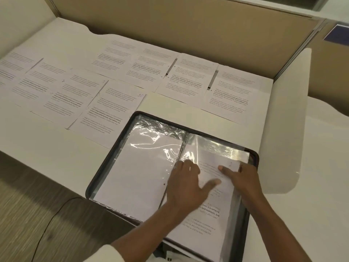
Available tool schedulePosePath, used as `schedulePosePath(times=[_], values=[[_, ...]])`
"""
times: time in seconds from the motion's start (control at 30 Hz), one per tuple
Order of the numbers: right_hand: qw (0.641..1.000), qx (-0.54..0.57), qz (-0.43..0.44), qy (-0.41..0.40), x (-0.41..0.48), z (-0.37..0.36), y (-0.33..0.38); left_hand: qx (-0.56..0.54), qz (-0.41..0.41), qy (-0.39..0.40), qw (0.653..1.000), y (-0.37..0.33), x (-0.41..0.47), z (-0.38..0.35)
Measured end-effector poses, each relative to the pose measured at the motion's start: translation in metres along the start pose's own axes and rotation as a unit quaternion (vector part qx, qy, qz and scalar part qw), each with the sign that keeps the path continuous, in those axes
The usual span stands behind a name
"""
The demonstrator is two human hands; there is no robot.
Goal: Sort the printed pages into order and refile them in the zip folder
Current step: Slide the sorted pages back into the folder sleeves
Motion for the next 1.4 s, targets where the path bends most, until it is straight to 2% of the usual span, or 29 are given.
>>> schedulePosePath(times=[0.13,0.23,0.4,0.5,0.6,0.73,0.87,0.93,1.03,1.1,1.23,1.4], values=[[0.997,0.059,0.041,0.019,-0.014,-0.004,0.012,0.055,0.06,0.139,0.987,-0.041,-0.022,0.015],[0.992,0.096,0.059,0.054,-0.014,-0.015,0.035,0.103,0.07,0.199,0.972,-0.056,-0.03,0.036],[0.975,0.16,0.082,0.133,-0.021,-0.038,0.08,0.147,0.082,0.177,0.97,-0.052,-0.032,0.084],[0.955,0.208,0.088,0.193,-0.024,-0.058,0.095,0.136,0.135,0.126,0.973,-0.027,-0.032,0.114],[0.945,0.211,0.089,0.232,-0.023,-0.082,0.097,0.123,0.192,0.076,0.971,0.01,-0.029,0.142],[0.966,0.071,0.127,0.214,-0.018,-0.119,0.076,0.103,0.27,0.011,0.957,0.071,-0.021,0.162],[0.947,-0.062,0.21,0.236,-0.016,-0.145,0.045,0.073,0.318,-0.011,0.945,0.125,-0.011,0.151],[0.932,-0.139,0.253,0.22,-0.012,-0.154,0.033,0.064,0.337,-0.007,0.939,0.151,-0.006,0.14],[0.88,-0.284,0.342,0.169,-0.004,-0.169,0.018,0.053,0.361,-0.016,0.931,0.182,0.0,0.124],[0.852,-0.346,0.366,0.145,-0.005,-0.176,0.015,0.042,0.38,-0.024,0.924,0.196,0.0,0.116],[0.823,-0.416,0.37,0.113,-0.014,-0.186,0.015,0.051,0.395,-0.007,0.917,0.214,0.0,0.106],[0.815,-0.435,0.364,0.119,-0.015,-0.188,0.016,0.091,0.4,0.001,0.912,0.227,-0.002,0.105]])
Point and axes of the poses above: each hand's wrist, its own x-axis towards the middle knuckle, its own z-axis out of the back of the hand, y = z × x, the point moved 2 cm from there along x, towards the middle knuckle, and after that the axes turned 7 degrees about -z, right-handed, at the moved point
